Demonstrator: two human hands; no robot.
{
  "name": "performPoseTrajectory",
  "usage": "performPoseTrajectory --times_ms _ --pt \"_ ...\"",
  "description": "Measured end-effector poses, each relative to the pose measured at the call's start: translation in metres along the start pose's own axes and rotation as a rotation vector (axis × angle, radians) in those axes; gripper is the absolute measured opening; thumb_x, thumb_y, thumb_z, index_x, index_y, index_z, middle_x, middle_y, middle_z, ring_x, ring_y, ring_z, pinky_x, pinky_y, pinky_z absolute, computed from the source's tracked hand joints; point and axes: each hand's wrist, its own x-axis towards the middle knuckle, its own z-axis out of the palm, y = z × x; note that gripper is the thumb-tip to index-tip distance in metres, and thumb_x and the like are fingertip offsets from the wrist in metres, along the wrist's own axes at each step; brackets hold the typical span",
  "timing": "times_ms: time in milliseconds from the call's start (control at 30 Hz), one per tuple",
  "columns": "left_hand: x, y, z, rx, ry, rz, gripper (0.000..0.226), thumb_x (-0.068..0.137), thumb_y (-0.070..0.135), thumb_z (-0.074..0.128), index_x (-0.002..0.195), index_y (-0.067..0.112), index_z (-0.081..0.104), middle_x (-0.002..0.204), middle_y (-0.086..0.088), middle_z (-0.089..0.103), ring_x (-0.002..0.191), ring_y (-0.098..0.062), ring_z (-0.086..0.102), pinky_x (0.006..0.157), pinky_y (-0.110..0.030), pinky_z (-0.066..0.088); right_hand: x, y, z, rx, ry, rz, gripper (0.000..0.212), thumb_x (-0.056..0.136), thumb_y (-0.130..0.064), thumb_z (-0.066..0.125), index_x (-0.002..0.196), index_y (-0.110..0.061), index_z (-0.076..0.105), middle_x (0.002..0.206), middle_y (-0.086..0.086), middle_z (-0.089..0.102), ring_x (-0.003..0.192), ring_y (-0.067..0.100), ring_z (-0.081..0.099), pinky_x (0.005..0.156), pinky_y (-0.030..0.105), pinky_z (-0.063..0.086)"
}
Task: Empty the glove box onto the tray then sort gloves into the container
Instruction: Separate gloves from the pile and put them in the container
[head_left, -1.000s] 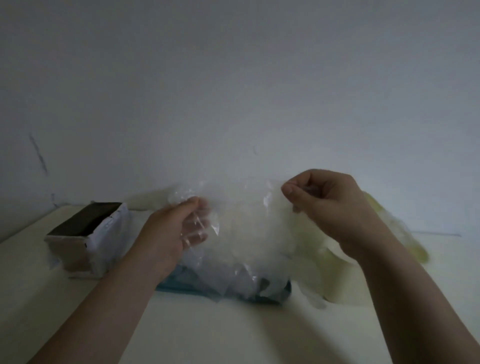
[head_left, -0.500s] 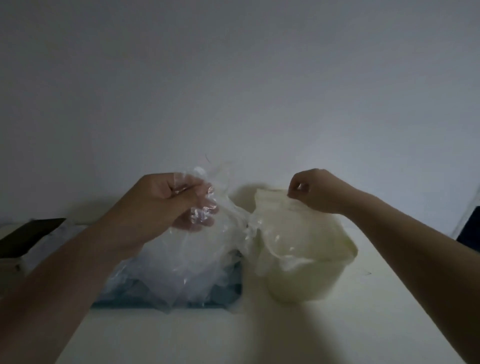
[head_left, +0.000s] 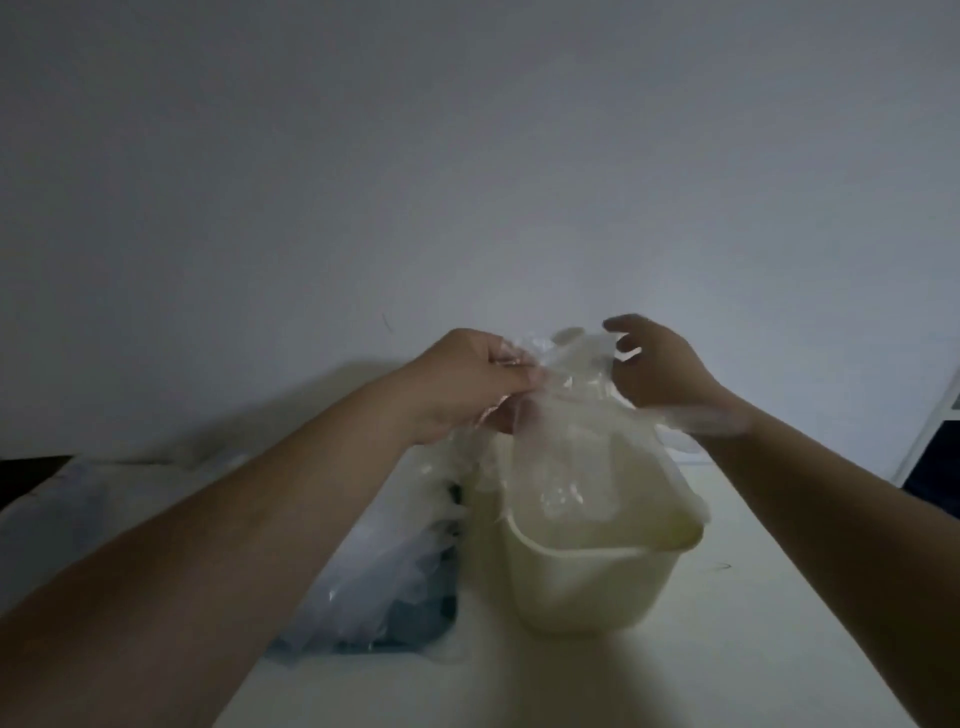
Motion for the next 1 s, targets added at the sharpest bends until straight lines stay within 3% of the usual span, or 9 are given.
performPoseTrajectory --times_ms 133,200,300,400,467,633,700,833,1000 --pt "0.029 -0.027 0.017 0.268 0.120 -0.004 0.017 0.088 0.007 0.078 0.076 0.001 0.068 0.066 -0.014 0.070 0.045 -0.015 0.059 0.041 -0.020 0.043 -0.016 0.004 -0.033 0.186 0.121 0.057 0.039 0.098 -0.010 0.053 0.134 -0.023 0.063 0.123 0.002 0.066 0.100 0.024 0.066 0.073 0.026 0.049" --pt "0.039 -0.034 0.022 0.284 0.142 -0.036 0.019 0.082 -0.001 0.076 0.071 0.010 0.064 0.077 -0.023 0.075 0.052 -0.025 0.068 0.044 -0.029 0.053 -0.031 -0.014 -0.039 0.170 0.016 -0.008 0.030 0.102 -0.016 0.053 0.126 -0.024 0.070 0.117 -0.003 0.070 0.103 0.024 0.069 0.073 0.027 0.052" --pt "0.048 -0.036 0.028 0.234 0.178 -0.061 0.014 0.081 0.000 0.078 0.087 0.007 0.067 0.089 -0.017 0.073 0.077 -0.033 0.075 0.071 -0.042 0.063 -0.059 -0.047 -0.026 -0.002 -0.337 -0.152 0.029 0.104 -0.027 0.055 0.131 -0.025 0.068 0.128 -0.004 0.069 0.119 0.019 0.065 0.095 0.028 0.049" --pt "0.045 -0.034 0.022 0.223 0.233 -0.061 0.027 0.092 0.000 0.060 0.114 0.012 0.070 0.116 -0.008 0.066 0.108 -0.028 0.067 0.086 -0.032 0.054 -0.068 -0.067 0.004 -0.280 -0.598 -0.175 0.057 0.108 -0.041 0.044 0.161 -0.026 0.029 0.163 0.001 0.040 0.146 0.024 0.043 0.116 0.036 0.033" --pt "0.030 -0.033 0.007 0.265 0.310 -0.040 0.040 0.095 0.002 0.058 0.133 0.014 0.064 0.130 -0.003 0.062 0.117 -0.021 0.059 0.090 -0.029 0.047 -0.066 -0.071 0.025 -0.416 -0.672 -0.167 0.062 0.110 -0.043 0.037 0.164 -0.023 0.015 0.169 0.006 0.027 0.152 0.028 0.031 0.122 0.039 0.026" --pt "-0.022 -0.042 -0.038 0.285 0.355 0.059 0.030 0.095 0.016 0.069 0.125 0.022 0.068 0.117 0.008 0.066 0.101 -0.001 0.061 0.077 -0.016 0.046 -0.061 -0.055 0.064 -0.633 -0.889 -0.139 0.058 0.108 -0.045 0.035 0.160 -0.019 0.031 0.162 0.009 0.039 0.144 0.030 0.042 0.120 0.042 0.031" --pt "-0.046 -0.055 -0.058 0.460 0.288 0.058 0.021 0.095 0.022 0.070 0.116 0.026 0.071 0.115 0.011 0.067 0.108 -0.005 0.063 0.085 -0.020 0.047 -0.064 -0.048 0.073 -0.720 -0.955 -0.127 0.058 0.107 -0.047 0.033 0.159 -0.019 0.035 0.164 0.008 0.035 0.148 0.030 0.037 0.122 0.047 0.028" --pt "-0.086 -0.098 -0.092 0.884 0.148 -0.022 0.029 0.098 0.033 0.068 0.127 0.030 0.065 0.140 0.009 0.059 0.123 -0.012 0.058 0.103 -0.024 0.042 -0.066 -0.063 0.065 -0.725 -0.921 -0.131 0.060 0.104 -0.044 0.047 0.159 -0.024 0.036 0.163 0.005 0.038 0.145 0.029 0.042 0.118 0.044 0.035" --pt "-0.114 -0.142 -0.109 1.040 0.121 -0.065 0.046 0.102 0.034 0.060 0.147 0.024 0.055 0.151 0.006 0.055 0.135 -0.016 0.055 0.112 -0.026 0.039 -0.070 -0.110 0.021 -0.648 -0.703 -0.157 0.064 0.091 -0.030 0.073 0.149 -0.018 0.050 0.148 0.003 0.054 0.128 0.023 0.059 0.103 0.034 0.049"
